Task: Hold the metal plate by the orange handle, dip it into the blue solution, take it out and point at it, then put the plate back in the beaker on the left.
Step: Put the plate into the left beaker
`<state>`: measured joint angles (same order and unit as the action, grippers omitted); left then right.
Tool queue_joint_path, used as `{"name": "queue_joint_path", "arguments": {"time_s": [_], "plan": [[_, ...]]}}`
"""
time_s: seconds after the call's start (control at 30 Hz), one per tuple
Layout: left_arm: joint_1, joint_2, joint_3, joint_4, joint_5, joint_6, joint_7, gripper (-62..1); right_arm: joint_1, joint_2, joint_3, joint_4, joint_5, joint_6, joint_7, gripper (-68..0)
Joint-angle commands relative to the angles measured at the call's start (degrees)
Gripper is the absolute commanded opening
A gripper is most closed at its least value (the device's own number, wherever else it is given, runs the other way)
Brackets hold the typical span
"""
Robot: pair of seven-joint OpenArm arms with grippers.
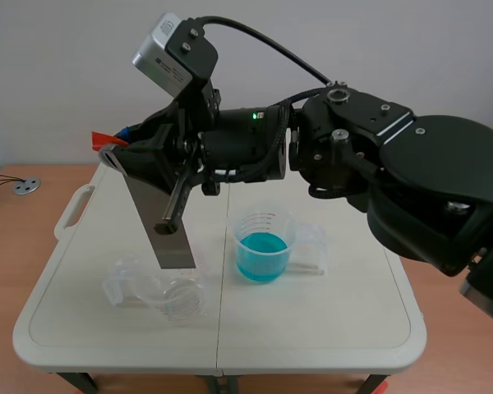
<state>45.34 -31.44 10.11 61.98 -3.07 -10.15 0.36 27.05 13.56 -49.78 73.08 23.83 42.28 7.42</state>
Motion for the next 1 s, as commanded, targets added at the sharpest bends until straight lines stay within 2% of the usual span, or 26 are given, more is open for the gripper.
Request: {"name": "queue_joint_path", "arguments": {"time_s": [0.0, 0.2, 0.5, 0.97], "plan": [[-0.15, -0.31, -0.31, 0.59, -0.33, -0.11, -0.35, -51.7, 1.2, -1.18, -0.57, -0.83, 0.83, 0.44, 0.96, -66.2], [-0.15, -0.31, -0.31, 0.59, -0.33, -0.11, -0.33, -51.7, 1.2, -1.86, -1.29, -4.33, 0.83, 0.44, 1.46, -66.2], [-0.15, -0.31, -0.31, 0.59, -0.33, -0.11, -0.33, -51.7, 0.28, -2.01, -1.29, -6.86, 0.9, 0.44, 6.93, -66.2], [-0.15, -0.31, -0.31, 0.59, -0.31, -0.11, -0.35, -51.7, -2.54, -4.07, -1.29, -9.03, 1.33, 0.44, 6.93, -66.2]]}}
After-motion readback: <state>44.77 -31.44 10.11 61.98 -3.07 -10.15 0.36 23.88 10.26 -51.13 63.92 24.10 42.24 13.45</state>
